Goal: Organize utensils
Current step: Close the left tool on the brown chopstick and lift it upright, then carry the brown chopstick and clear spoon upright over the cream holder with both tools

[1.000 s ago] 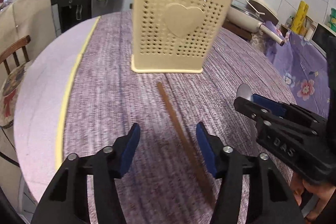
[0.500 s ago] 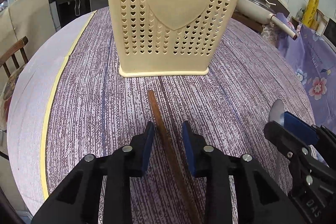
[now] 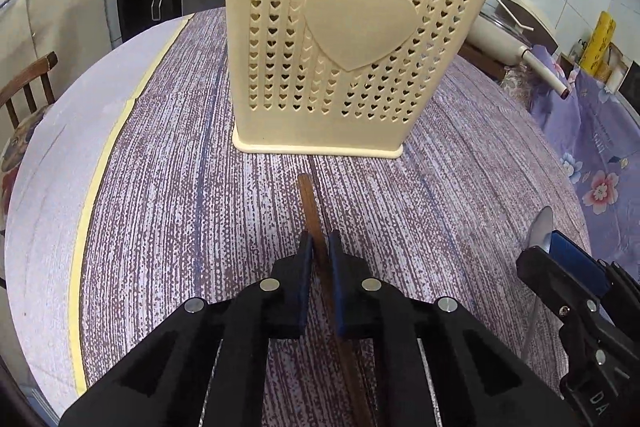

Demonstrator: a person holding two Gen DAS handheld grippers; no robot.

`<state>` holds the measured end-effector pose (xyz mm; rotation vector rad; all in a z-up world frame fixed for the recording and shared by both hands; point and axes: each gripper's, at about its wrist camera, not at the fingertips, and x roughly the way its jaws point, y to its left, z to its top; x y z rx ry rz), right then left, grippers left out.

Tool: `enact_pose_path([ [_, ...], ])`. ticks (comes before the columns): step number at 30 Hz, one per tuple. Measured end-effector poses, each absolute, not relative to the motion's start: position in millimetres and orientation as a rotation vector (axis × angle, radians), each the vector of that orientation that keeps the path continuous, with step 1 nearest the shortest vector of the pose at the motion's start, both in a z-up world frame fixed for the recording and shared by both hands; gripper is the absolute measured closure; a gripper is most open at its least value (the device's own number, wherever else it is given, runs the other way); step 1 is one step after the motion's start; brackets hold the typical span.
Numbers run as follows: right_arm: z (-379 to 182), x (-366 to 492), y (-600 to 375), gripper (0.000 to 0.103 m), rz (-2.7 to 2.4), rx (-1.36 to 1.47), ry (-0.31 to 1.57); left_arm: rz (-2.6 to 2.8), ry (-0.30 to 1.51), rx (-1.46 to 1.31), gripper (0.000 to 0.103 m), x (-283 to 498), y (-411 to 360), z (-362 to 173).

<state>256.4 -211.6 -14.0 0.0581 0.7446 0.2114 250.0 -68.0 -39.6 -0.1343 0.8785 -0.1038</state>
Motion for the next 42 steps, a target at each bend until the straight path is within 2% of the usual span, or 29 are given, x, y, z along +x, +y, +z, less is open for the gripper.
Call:
enact_pose_path([
  [25, 50.4, 225.6, -206.2, 0.066, 0.290, 0.035, 0.641, -0.157, 0.549, -0.162, 0.095, 207.6, -56.8, 73.4],
  [27, 52.9, 223.8, -205.7, 0.089, 0.292, 0.033, 0.638, -0.159, 0.532, -0.163, 0.095, 204.3, -54.2, 77.8],
  [31, 55.1, 223.5, -205.3, 0.089, 0.303, 0.032, 0.639, -0.161, 0.512, -0.160, 0.095, 200.9, -53.5, 82.6],
  [40, 37.2, 236.5, -196.8, 0.086, 0.305, 0.008, 0.679, -0.152, 0.504, -0.169, 0.095, 196.8, -46.6, 82.5],
  [41, 31.6, 241.9, -194.4, 0.080, 0.309, 0.003, 0.692, -0.151, 0.501, -0.168, 0.095, 195.3, -46.0, 83.0],
  [42, 26.0, 247.4, -192.1, 0.067, 0.320, 0.002, 0.709, -0.150, 0.498, -0.168, 0.095, 193.9, -45.5, 83.5],
])
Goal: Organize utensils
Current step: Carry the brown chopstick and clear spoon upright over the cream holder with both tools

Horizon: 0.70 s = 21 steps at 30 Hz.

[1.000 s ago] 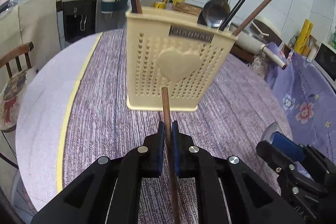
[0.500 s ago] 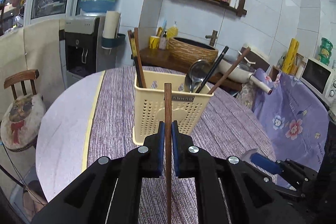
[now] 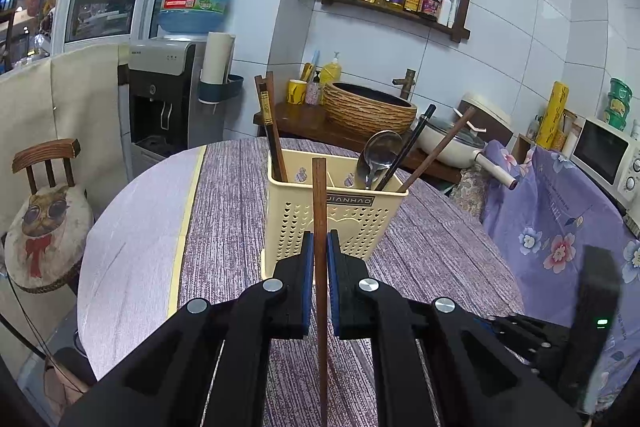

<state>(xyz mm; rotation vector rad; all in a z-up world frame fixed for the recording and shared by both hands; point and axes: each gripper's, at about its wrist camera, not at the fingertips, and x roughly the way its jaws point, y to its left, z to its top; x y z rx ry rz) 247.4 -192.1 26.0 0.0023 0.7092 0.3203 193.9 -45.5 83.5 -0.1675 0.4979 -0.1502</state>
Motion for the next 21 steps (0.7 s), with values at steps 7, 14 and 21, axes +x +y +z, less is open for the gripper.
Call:
enact_pose_path([
  [7, -23.3, 290.5, -162.7, 0.058, 0.356, -0.048, 0.846, -0.151, 0.489, -0.182, 0.095, 186.9, -39.2, 84.6],
  [14, -50.0, 321.1, -130.3, 0.058, 0.367, -0.112, 0.925, -0.156, 0.483, -0.188, 0.095, 182.6, -36.4, 86.0],
  [21, -53.6, 334.3, -115.7, 0.067, 0.335, -0.146, 0.917, -0.156, 0.482, -0.187, 0.095, 181.6, -36.3, 86.1],
])
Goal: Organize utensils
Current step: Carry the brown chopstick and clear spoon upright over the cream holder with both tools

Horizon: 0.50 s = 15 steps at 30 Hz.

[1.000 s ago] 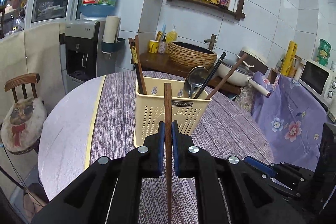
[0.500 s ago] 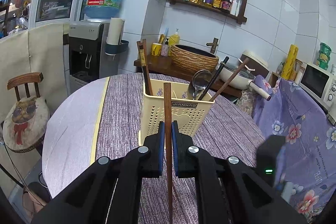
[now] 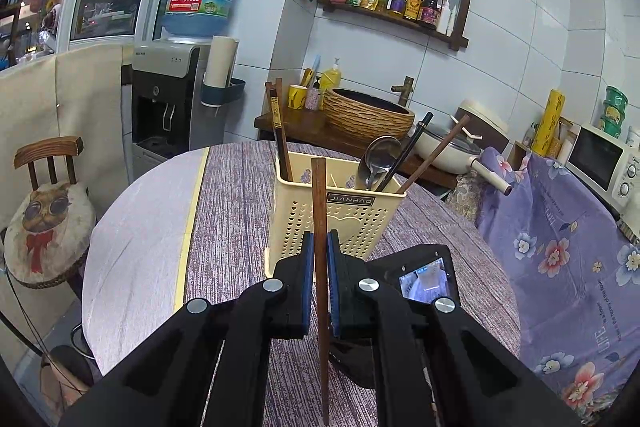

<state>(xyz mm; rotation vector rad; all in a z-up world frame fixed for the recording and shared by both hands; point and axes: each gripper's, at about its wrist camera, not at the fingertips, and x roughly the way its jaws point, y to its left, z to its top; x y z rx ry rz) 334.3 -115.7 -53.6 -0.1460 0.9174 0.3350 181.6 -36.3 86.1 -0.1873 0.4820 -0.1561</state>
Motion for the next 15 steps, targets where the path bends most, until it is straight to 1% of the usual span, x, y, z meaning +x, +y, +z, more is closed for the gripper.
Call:
enact_pose_path([
  [6, -48.3, 335.2, -117.3, 0.067, 0.358, -0.104, 0.900, -0.157, 0.480, -0.186, 0.095, 179.4, -37.7, 87.0],
  [15, 13.5, 293.0, -152.3, 0.067, 0.398, 0.000, 0.723, -0.155, 0.478, -0.192, 0.095, 178.5, -37.3, 87.9],
])
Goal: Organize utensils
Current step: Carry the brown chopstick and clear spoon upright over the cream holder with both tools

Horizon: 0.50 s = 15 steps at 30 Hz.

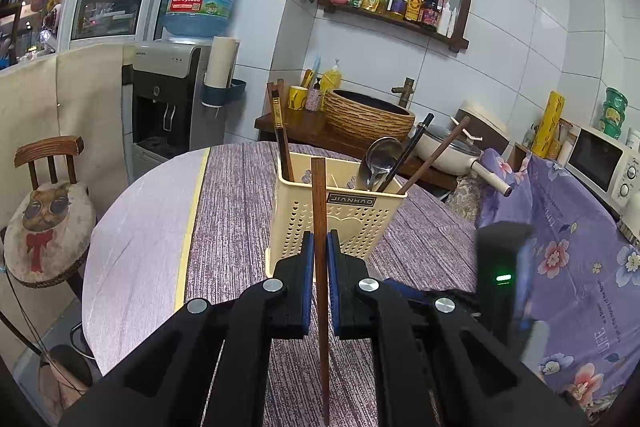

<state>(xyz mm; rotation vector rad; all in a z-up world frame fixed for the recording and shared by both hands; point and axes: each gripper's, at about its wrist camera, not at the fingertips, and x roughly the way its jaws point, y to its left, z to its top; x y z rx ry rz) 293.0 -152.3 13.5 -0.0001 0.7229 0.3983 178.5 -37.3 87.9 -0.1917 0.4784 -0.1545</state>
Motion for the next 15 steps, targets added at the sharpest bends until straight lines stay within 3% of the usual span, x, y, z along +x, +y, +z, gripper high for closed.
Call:
enact_pose_path([
  [6, 47.4, 259.2, -170.9, 0.067, 0.417, 0.019, 0.631, -0.143, 0.479, -0.194, 0.095, 179.8, -35.8, 87.6],
  [15, 53.2, 243.2, -181.1, 0.067, 0.424, 0.043, 0.596, -0.150, 0.475, -0.194, 0.095, 178.8, -37.0, 89.4],
])
